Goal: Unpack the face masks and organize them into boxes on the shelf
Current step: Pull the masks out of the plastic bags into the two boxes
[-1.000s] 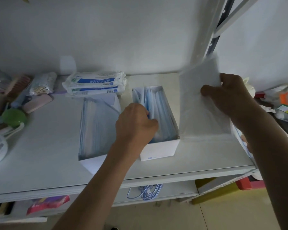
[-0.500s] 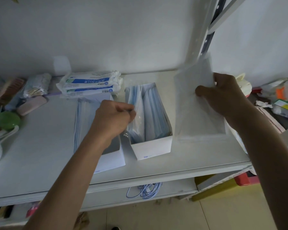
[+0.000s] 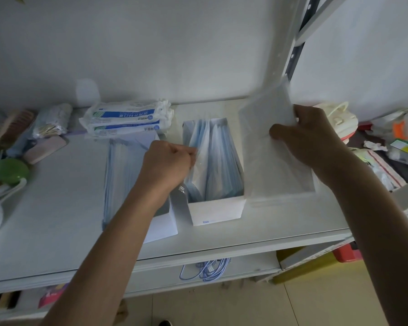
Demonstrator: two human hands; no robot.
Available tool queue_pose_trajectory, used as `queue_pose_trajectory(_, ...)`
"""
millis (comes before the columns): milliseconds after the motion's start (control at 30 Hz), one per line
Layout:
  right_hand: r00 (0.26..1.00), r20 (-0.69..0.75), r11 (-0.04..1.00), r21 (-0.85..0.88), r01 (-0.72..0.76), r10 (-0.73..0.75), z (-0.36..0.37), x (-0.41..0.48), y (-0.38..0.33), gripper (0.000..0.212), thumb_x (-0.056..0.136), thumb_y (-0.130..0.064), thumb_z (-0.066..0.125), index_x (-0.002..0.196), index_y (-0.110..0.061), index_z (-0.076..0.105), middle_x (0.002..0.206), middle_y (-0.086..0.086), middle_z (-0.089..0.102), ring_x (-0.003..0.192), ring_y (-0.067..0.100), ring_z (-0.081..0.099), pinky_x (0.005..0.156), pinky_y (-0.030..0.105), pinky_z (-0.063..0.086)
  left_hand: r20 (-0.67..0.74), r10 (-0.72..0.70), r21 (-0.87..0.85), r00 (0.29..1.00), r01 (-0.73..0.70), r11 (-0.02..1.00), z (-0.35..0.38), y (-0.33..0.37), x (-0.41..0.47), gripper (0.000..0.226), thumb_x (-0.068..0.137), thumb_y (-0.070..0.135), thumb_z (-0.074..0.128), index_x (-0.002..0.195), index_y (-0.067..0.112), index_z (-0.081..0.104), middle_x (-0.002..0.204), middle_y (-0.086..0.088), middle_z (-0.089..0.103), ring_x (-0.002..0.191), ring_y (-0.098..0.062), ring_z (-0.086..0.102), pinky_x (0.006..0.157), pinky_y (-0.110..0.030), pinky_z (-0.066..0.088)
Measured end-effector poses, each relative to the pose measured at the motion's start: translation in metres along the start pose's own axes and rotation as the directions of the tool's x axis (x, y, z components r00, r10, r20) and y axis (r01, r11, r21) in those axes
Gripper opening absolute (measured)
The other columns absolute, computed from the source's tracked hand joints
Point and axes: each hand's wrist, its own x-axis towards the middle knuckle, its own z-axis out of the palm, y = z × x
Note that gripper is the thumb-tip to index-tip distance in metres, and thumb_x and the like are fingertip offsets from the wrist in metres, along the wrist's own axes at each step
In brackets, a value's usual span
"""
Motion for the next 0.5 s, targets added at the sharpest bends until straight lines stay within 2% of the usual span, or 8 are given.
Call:
queue_pose_trajectory(67, 1.000, -0.002, 1.000, 0.005, -0.003, 0.003, 0.0005, -0.0007, 0.0005, 0.024, 0.079, -0.009, 0.062, 0.103, -0.009, 0.067, 0.083, 0.002, 0.066, 0.066, 0.013, 0.060, 0.055, 0.022, 0.045, 0.006, -0.021, -0.021, 1.000, 0.021, 1.000, -0.0001, -0.0003, 0.0004, 0.026, 0.083, 0.005, 0.063, 0.078, 0.028, 0.075, 0.085, 0.009, 0.074, 0.083, -0.006, 0.066, 0.074, -0.018, 0.048)
queue_pose_trajectory(133, 1.000, -0.005, 1.000, 0.014, -0.009, 0.009, 0.0011, -0.0011, 0.0007, 0.024, 0.079, -0.009, 0.062, 0.103, -0.009, 0.067, 0.084, 0.004, 0.067, 0.066, 0.015, 0.061, 0.056, 0.023, 0.046, 0.004, -0.031, -0.028, 1.000, 0.031, 0.999, 0.0001, 0.0004, 0.0011, 0.022, 0.083, 0.006, 0.064, 0.084, 0.026, 0.076, 0.088, 0.008, 0.073, 0.083, -0.006, 0.065, 0.074, -0.017, 0.048)
queue_pose_trajectory(267, 1.000, -0.007, 1.000, 0.020, -0.012, 0.012, 0.0014, 0.0000, 0.0006, 0.024, 0.079, -0.009, 0.062, 0.103, -0.007, 0.067, 0.080, 0.002, 0.066, 0.066, 0.015, 0.061, 0.055, 0.022, 0.046, -0.021, 0.013, 0.029, 1.000, -0.012, 1.000, 0.0014, 0.0004, 0.0009, 0.022, 0.085, 0.006, 0.063, 0.097, 0.020, 0.076, 0.092, 0.010, 0.071, 0.075, 0.004, 0.059, 0.054, -0.003, 0.040)
queue_pose_trajectory(333, 1.000, -0.020, 1.000, 0.010, -0.006, 0.006, -0.0004, 0.0007, 0.0006, 0.026, 0.080, -0.010, 0.063, 0.105, -0.008, 0.067, 0.081, 0.000, 0.065, 0.067, 0.014, 0.061, 0.055, 0.021, 0.045, -0.025, 0.052, 0.051, 0.998, -0.051, 0.997, 0.0021, -0.0003, -0.0002, 0.023, 0.085, 0.006, 0.062, 0.100, 0.017, 0.075, 0.096, 0.007, 0.071, 0.077, 0.004, 0.060, 0.049, 0.004, 0.038)
queue_pose_trajectory(433, 0.999, -0.038, 0.999, 0.050, 0.005, -0.003, -0.0047, -0.0002, -0.0015, 0.024, 0.080, -0.008, 0.062, 0.104, -0.011, 0.068, 0.077, -0.005, 0.067, 0.061, 0.009, 0.063, 0.051, 0.018, 0.047, -0.036, 0.113, 0.078, 0.993, -0.110, 0.991, 0.0019, -0.0021, -0.0025, 0.024, 0.086, 0.008, 0.062, 0.106, 0.017, 0.074, 0.098, 0.006, 0.071, 0.083, 0.000, 0.063, 0.060, 0.002, 0.041)
queue_pose_trajectory(500, 1.000, -0.030, 0.981, 0.192, 0.007, -0.002, -0.0041, -0.0024, -0.0066, 0.025, 0.080, -0.005, 0.060, 0.104, -0.011, 0.069, 0.078, -0.002, 0.070, 0.061, 0.010, 0.065, 0.056, 0.021, 0.052, -0.098, 0.136, 0.072, 0.986, -0.129, 0.989, 0.0015, -0.0030, -0.0048, 0.023, 0.086, 0.009, 0.062, 0.104, 0.018, 0.074, 0.094, 0.007, 0.072, 0.082, -0.001, 0.064, 0.065, -0.001, 0.042)
